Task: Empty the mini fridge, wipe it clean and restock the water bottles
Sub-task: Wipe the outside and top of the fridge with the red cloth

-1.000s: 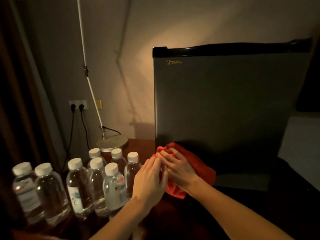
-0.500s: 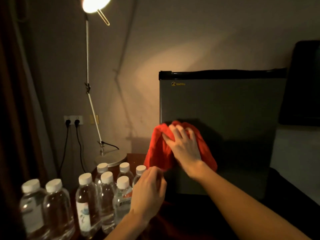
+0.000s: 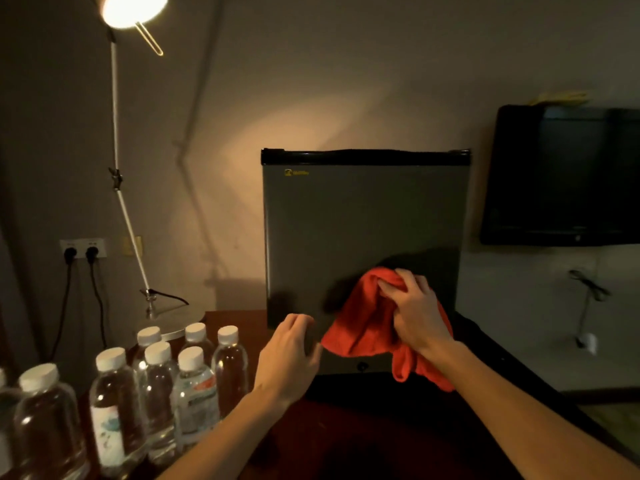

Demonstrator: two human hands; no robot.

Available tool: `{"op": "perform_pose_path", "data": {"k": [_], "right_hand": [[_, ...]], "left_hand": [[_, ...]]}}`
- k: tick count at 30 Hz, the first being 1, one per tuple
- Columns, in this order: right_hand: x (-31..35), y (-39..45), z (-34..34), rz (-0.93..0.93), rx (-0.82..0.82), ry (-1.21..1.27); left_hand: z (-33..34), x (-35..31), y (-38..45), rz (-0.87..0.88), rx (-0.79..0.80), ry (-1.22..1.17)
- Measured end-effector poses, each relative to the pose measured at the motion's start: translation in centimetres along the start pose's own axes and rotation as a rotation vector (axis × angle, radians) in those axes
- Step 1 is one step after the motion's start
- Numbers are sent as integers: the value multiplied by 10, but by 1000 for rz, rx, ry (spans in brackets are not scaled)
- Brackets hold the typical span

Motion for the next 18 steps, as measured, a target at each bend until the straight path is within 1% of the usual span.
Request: {"op": "perform_pose_path", "data": {"k": [2,4,6,10,13,18], "right_hand": [[-21,-10,-16,45,16,73],[-38,-22,-28,18,28,71],[-55,-31,-38,-11,35,74],[-87,-37,-55,-11,-24,159],[-107,-38,-66,8,-28,216],[-135,-32,-66,-74,5,244]], "left_hand": [[11,-22,12,-15,10,-10],[25,-49,23,-3,1,-50],[39,-79,32,35,24,-90],[69,-126,41,119,93,-129],[89,-148,47,143,120,-123],[122,-173,63,133,125,-143]]}}
Point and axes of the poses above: each hand's wrist, its own y-axis towards the middle knuckle, its own z-axis out of the palm, x = y × z, the point moved 4 cm from there along y, towards the middle knuckle, and after that the axes turned 15 degrees about z, right-handed, at the moved point
